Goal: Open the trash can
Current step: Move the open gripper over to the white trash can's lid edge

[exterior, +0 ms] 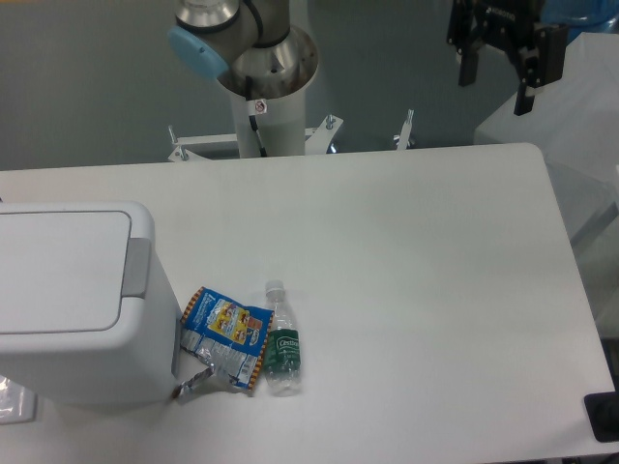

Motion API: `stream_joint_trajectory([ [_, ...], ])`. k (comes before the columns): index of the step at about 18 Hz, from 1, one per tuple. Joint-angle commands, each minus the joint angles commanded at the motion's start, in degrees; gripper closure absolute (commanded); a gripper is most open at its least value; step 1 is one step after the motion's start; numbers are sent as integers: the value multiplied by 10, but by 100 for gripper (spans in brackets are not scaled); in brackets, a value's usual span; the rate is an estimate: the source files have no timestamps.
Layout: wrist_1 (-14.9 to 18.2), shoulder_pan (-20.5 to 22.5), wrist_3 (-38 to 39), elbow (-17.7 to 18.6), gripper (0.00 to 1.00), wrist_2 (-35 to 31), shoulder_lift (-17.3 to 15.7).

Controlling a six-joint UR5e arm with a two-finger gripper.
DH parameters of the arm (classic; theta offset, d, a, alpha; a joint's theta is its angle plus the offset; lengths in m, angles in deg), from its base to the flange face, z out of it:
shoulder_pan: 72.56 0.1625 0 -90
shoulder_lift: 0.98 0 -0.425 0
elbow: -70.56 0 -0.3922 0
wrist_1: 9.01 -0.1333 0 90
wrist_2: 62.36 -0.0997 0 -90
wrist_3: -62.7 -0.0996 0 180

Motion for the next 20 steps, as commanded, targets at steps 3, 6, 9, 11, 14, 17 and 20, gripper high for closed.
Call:
stream_joint_trajectory([
  [3,0,-3,4,0,0,3,-1],
  [6,0,-10,49,2,0,4,-3],
  [9,-1,-37,121,2,0,18,-2],
  [11,-1,-47,168,2,0,27,-2],
  [14,-1,-66,245,1,0,33,-2],
  [17,-25,-101,350,9,0,52,-2],
  [20,-90,-137,495,26,0,64,-3],
])
